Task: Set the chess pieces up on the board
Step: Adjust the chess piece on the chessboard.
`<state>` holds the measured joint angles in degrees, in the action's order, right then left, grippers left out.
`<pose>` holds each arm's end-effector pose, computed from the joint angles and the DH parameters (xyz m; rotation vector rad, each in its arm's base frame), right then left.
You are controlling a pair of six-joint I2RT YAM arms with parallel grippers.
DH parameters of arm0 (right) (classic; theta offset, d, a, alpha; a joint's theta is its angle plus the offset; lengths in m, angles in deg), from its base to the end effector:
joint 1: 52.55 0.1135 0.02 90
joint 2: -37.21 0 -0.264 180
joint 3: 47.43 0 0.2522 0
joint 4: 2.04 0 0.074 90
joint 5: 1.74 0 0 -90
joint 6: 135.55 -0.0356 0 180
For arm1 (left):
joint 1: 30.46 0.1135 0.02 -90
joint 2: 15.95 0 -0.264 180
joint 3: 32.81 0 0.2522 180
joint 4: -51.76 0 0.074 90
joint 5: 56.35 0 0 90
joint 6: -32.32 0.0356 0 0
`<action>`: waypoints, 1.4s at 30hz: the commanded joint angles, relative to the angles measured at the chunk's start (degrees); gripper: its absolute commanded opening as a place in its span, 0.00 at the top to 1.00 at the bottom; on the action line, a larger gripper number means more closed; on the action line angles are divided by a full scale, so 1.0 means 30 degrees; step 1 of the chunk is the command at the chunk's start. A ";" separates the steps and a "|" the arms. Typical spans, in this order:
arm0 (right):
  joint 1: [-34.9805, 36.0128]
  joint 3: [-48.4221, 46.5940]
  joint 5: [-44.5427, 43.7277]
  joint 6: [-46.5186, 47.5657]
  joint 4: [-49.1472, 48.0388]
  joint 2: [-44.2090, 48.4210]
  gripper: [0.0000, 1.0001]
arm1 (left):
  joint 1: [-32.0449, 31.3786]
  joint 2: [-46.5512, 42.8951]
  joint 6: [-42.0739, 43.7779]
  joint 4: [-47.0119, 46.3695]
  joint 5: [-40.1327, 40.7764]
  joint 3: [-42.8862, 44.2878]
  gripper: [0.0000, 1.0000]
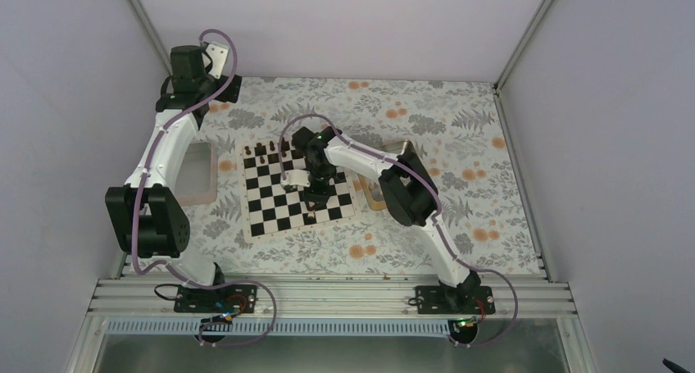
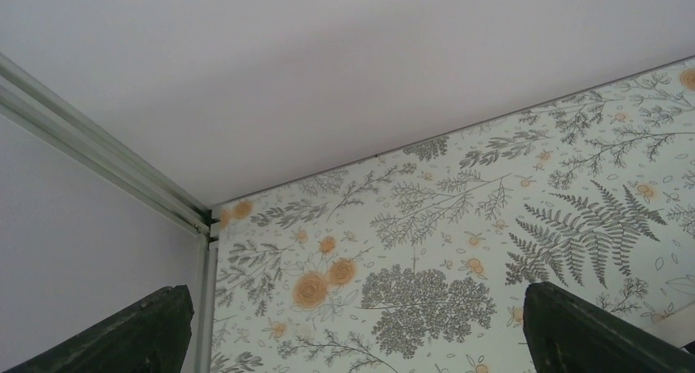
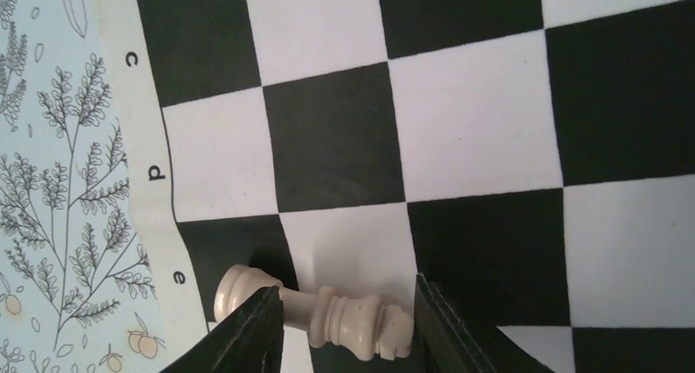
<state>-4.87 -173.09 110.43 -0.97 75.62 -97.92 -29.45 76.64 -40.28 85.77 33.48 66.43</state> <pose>0.3006 0.3501 0.1514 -2.2052 2.0992 0.5983 0.3797 0.0066 0.3561 0.2946 2.0328 0.1969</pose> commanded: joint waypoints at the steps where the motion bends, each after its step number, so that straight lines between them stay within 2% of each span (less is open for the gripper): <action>1: 0.0128 -0.0055 -0.0465 0.0122 0.0351 -0.0272 0.58 | 0.0042 -0.0411 0.0144 -0.0199 -0.0481 -0.0185 0.00; 7: 0.0129 0.0750 -0.0746 -0.0319 0.0031 0.0374 0.57 | 0.0042 -0.0368 0.0145 -0.0115 -0.0739 -0.0128 0.00; 15: 0.0132 0.0588 -0.0900 -0.0708 0.0117 0.0336 0.75 | 0.0041 -0.0579 0.0119 -0.0043 -0.0748 -0.0094 0.00; 30: 0.0371 0.1322 -0.1662 -0.1522 0.0181 0.2190 0.88 | 0.0053 -0.0920 0.0031 0.0006 -0.0968 -0.0117 0.00; 35: 0.0384 0.3029 -0.2879 -0.2054 -0.1680 0.3435 0.88 | 0.0051 -0.1024 0.0003 -0.0046 -0.1029 -0.0114 0.00; 42: 0.0647 0.4679 -0.6243 -0.2676 -0.4916 0.4757 0.88 | 0.0041 -0.1119 -0.0112 -0.0005 -0.1080 0.0033 0.00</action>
<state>-4.06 -160.65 97.93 -7.07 67.83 -87.19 -29.45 75.05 -40.32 85.93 31.34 66.12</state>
